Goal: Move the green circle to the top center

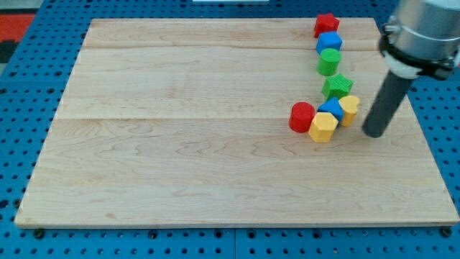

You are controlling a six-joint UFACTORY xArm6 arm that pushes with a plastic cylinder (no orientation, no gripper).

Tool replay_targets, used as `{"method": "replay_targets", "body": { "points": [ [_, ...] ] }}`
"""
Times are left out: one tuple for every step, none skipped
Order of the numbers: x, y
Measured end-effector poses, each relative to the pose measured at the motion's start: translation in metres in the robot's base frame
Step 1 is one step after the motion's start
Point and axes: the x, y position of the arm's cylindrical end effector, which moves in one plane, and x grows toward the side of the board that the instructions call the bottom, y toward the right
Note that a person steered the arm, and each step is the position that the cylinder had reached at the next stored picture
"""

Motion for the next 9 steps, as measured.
{"method": "replay_targets", "body": {
  "points": [
    [-0.017,0.006],
    [-0.033,-0.059],
    [-0.074,-0.066],
    [-0.049,-0.035],
    [-0.088,-0.021],
    [-0.125,-0.001],
    [-0.147,-0.045],
    [-0.153,-0.128],
    [-0.166,-0.16]
  ]
}}
